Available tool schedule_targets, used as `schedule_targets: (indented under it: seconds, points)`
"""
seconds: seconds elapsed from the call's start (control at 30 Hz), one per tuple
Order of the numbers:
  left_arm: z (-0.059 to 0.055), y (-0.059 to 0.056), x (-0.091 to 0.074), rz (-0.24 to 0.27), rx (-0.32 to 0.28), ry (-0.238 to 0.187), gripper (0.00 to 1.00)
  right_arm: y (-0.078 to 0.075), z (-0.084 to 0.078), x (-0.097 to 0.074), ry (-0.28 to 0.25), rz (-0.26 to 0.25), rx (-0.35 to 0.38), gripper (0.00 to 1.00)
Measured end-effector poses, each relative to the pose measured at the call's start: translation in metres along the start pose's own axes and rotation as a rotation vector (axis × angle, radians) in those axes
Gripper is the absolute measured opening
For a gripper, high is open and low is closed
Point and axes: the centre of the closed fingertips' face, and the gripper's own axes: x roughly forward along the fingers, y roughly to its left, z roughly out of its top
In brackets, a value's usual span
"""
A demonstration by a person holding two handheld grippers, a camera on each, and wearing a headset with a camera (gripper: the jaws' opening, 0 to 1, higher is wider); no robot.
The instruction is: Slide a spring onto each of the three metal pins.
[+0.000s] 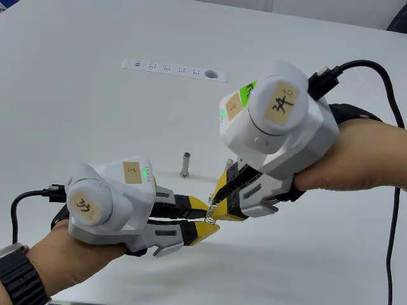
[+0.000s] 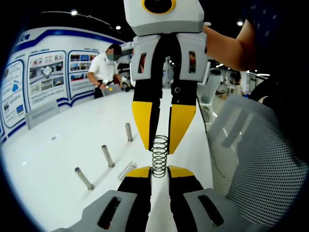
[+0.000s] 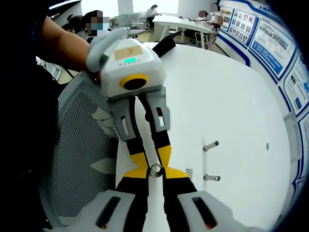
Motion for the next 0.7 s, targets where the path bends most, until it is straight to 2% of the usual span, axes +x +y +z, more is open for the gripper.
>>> schedule_targets:
  seconds: [0.07, 0.17, 0.37, 0.57, 0.7]
  points:
    - [-0.002, 0.002, 0.000, 0.013, -0.003, 0.007, 0.23, -0.004, -0.002, -0.003, 0.001, -0.010, 0.008, 0.11]
    - [-0.004, 0.003, -0.001, 0.015, -0.012, 0.007, 0.25, -0.008, -0.004, -0.006, 0.002, -0.018, 0.018, 0.11]
    - [-0.009, 0.006, -0.007, 0.034, -0.036, 0.005, 0.37, -0.020, -0.010, -0.015, 0.004, -0.046, 0.043, 0.11]
    - [-0.015, 0.013, -0.018, 0.073, -0.065, 0.003, 0.49, -0.038, -0.015, -0.027, 0.004, -0.097, 0.065, 0.11]
    - [-0.017, 0.021, -0.027, 0.110, -0.091, -0.008, 0.56, -0.059, -0.019, -0.032, 0.008, -0.132, 0.080, 0.11]
